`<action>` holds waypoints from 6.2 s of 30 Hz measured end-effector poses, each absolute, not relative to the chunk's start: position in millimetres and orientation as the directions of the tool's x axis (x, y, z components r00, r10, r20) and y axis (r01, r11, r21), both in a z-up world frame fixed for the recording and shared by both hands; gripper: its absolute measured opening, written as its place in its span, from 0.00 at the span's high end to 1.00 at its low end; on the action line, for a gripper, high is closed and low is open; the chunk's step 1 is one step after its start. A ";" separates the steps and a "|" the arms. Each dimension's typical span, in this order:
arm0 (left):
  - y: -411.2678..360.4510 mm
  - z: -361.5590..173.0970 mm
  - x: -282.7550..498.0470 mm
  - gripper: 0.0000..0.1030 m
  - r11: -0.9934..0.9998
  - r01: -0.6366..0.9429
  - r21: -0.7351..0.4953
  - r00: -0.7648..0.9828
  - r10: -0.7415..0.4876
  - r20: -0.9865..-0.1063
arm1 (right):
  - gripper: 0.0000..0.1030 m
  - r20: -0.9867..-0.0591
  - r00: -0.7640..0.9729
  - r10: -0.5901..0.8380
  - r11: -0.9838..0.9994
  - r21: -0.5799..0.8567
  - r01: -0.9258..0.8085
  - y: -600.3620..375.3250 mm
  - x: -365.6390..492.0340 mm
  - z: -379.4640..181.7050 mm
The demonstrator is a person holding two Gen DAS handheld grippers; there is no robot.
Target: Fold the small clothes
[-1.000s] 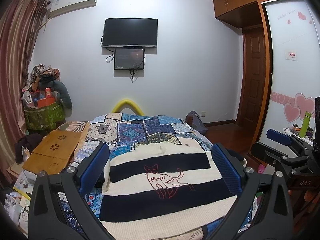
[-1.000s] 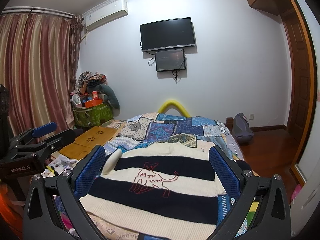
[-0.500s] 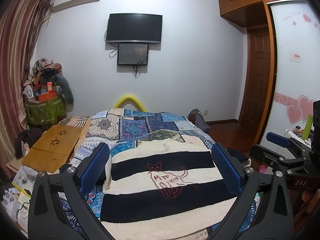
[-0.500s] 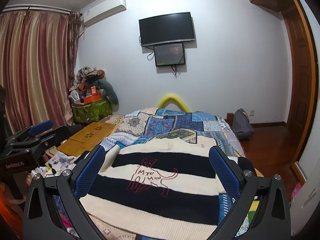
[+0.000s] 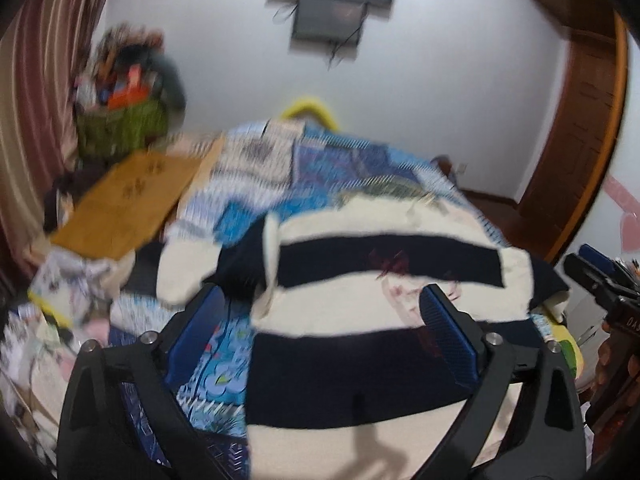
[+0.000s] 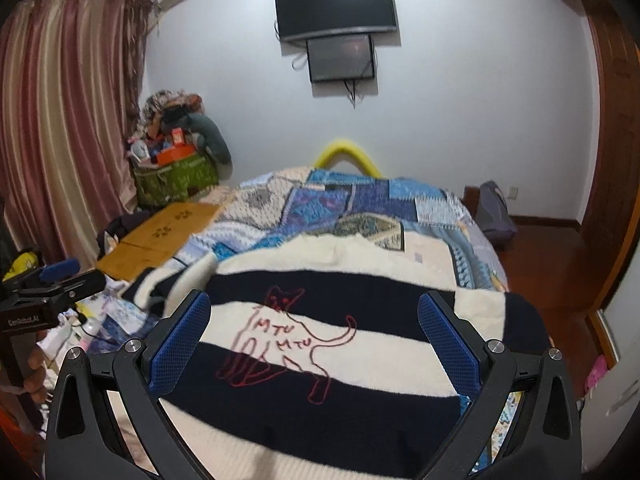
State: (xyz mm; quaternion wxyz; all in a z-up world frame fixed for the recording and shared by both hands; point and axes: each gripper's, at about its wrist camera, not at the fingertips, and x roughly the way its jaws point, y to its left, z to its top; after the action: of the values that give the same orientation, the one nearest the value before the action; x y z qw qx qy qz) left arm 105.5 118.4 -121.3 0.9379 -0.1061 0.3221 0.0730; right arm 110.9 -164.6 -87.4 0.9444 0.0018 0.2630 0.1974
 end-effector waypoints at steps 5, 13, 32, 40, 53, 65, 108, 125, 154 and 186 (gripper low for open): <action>174.6 -168.8 123.0 0.07 0.914 -0.334 -0.232 0.695 0.073 -0.715 | 0.00 -0.564 0.746 0.354 0.929 0.116 -0.353 -167.2 134.3 -112.0; 248.9 -222.0 152.6 0.13 0.773 -0.458 -0.438 0.629 -0.066 -0.775 | 0.08 -0.640 0.692 0.333 0.936 0.138 -0.323 -174.1 174.3 -136.2; 322.7 -296.7 211.8 0.80 0.505 -0.614 -0.607 0.598 -0.204 -0.775 | 0.26 -0.706 0.613 0.354 0.927 0.179 -0.330 -173.2 210.0 -164.0; 280.8 -236.3 245.5 0.93 0.765 -0.511 -0.392 0.599 -0.010 -0.801 | 0.26 -0.695 0.627 0.353 0.929 0.183 -0.320 -177.8 212.8 -161.8; 110.8 -143.9 285.7 0.94 0.976 -0.033 -0.215 0.676 -0.137 -0.724 | 0.26 -0.664 0.651 0.369 0.926 0.199 -0.322 -195.2 207.8 -147.9; 44.9 -200.9 274.1 0.64 0.984 0.085 -0.158 0.484 -0.179 -0.857 | 0.26 -0.688 0.613 0.388 0.907 0.165 -0.388 -188.9 196.6 -144.7; 184.2 -269.4 217.1 0.35 0.971 -0.212 -0.109 0.483 0.008 -0.876 | 0.80 -0.681 0.628 0.376 0.866 0.018 -0.499 -37.9 258.9 -141.2; 174.9 -265.0 220.8 0.34 0.980 -0.201 0.001 0.466 0.096 -0.879 | 0.79 -0.713 0.663 0.227 0.973 0.145 -0.177 -206.3 246.9 -145.2; 157.7 -208.6 187.0 0.35 0.989 -0.143 -0.049 0.548 0.037 -0.836 | 0.66 -0.828 0.367 0.424 0.674 0.018 -0.739 -5.4 224.6 -192.3; 166.8 -260.7 249.3 0.24 0.965 -0.262 -0.011 0.442 0.110 -0.890 | 0.92 -0.727 0.639 0.250 0.967 0.221 -0.127 -274.1 244.0 -170.1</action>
State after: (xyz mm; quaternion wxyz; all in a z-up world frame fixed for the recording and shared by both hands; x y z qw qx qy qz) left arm 249.3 166.8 -260.7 0.8459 -0.0736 0.5167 0.1098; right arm 244.0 -274.1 -170.1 0.9022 0.0747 0.4117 0.1044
